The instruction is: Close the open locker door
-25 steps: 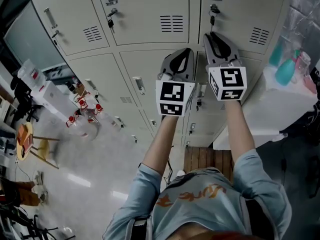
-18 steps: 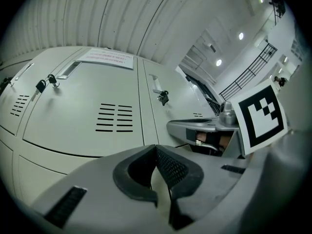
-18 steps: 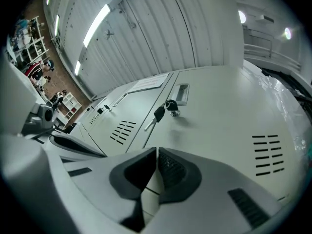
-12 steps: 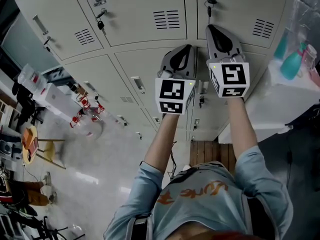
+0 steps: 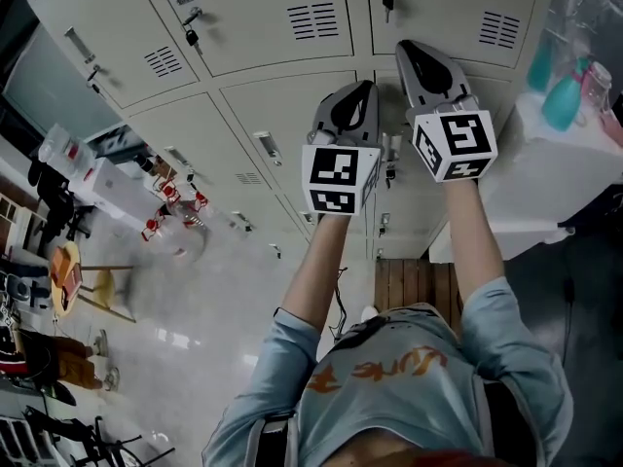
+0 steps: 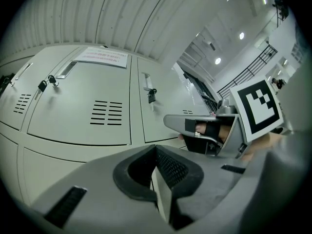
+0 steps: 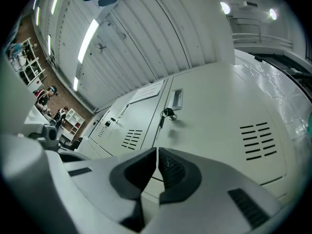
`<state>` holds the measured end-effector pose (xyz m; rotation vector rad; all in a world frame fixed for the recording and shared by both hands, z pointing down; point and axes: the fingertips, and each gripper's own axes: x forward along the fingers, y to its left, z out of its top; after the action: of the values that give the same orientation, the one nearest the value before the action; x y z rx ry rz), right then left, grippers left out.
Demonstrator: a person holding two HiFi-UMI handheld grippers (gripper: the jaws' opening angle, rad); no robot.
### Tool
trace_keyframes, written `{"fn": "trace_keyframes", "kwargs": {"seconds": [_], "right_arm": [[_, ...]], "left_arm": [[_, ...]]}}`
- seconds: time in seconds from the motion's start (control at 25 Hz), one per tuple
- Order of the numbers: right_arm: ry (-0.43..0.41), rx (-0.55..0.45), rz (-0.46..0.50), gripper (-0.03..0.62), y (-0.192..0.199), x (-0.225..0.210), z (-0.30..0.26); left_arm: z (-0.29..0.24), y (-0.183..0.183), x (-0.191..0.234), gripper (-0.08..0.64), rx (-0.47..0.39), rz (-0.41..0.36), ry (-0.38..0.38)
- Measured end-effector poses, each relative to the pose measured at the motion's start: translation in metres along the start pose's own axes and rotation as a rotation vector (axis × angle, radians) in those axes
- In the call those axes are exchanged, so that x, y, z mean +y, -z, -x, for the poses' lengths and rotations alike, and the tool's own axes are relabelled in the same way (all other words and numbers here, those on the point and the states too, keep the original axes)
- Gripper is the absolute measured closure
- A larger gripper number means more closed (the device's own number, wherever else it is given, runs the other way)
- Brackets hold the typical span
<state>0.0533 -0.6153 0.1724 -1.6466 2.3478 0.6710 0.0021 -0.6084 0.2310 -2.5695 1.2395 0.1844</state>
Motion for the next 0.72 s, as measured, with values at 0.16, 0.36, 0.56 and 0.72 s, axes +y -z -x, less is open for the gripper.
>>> {"fn": "trace_keyframes", "kwargs": {"seconds": [0.16, 0.36, 0.56, 0.72], "right_arm": [[-0.007, 0.010, -0.027, 0.558, 0.000, 0.002, 0.021], [-0.017, 0.025, -0.041, 0.558, -0.006, 0.003, 0.052], [-0.009, 0.068, -0.061, 0.558, -0.001, 0.000, 0.088], [-0.011, 0.110, -0.076, 0.558, 0.006, 0.003, 0.125]], "left_arm": [[0.010, 0.001, -0.012, 0.541, 0.011, 0.018, 0.000], [0.022, -0.004, -0.035, 0.541, 0.013, 0.032, 0.000], [0.040, -0.005, -0.064, 0.541, 0.024, 0.030, 0.001], [0.061, 0.002, -0.089, 0.541, 0.038, 0.065, -0.009]]}}
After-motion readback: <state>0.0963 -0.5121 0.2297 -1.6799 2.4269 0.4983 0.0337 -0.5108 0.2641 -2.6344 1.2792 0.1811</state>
